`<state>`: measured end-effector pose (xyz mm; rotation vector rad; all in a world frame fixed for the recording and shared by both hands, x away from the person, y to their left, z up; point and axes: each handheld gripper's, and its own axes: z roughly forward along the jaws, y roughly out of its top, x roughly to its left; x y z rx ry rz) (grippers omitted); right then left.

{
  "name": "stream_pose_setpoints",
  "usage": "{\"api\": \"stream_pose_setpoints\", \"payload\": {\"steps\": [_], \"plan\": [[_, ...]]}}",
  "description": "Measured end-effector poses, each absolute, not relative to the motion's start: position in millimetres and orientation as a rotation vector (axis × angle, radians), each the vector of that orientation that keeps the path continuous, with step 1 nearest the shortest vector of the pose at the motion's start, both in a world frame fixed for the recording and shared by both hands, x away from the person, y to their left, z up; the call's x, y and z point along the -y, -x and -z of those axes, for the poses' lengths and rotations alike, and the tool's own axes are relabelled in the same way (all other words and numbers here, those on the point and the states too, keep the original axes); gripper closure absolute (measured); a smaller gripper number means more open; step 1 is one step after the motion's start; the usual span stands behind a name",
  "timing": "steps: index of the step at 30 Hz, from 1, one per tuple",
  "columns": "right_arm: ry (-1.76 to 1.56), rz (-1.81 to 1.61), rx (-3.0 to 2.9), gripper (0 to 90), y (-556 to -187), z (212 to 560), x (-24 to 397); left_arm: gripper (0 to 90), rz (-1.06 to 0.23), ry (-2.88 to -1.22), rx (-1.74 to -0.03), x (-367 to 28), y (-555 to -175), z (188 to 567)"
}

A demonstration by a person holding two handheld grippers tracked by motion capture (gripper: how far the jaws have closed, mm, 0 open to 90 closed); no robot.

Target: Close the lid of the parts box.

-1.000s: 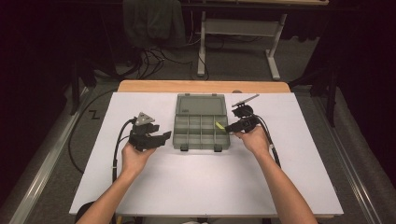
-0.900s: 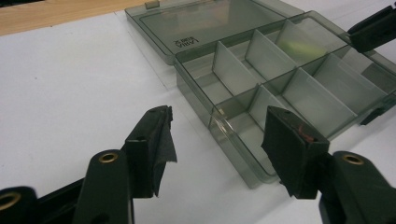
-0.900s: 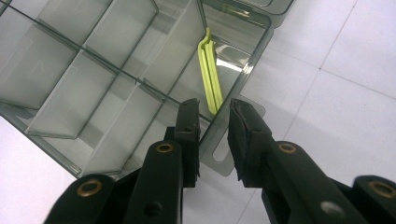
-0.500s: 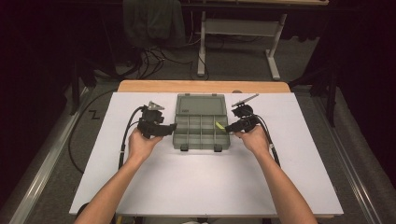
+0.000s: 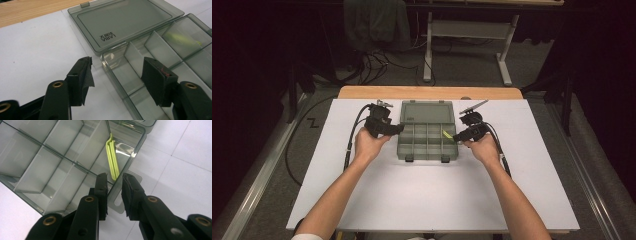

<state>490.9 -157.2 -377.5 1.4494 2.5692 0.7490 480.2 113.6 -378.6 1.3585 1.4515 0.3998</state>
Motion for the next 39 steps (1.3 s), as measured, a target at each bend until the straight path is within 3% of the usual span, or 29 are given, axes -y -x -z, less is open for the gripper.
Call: {"api": "stream_pose_setpoints", "payload": {"steps": [29, 39], "plan": [[-1.445, -0.744, -2.567, 77.6, -490, 377, 157, 44.8, -0.361, -1.412, -1.634, -96, -549, 385], [-1.442, -0.750, -2.562, 77.6, -490, 378, 157, 50.7, -0.274, -1.306, -1.752, -101, -570, 405]]}}
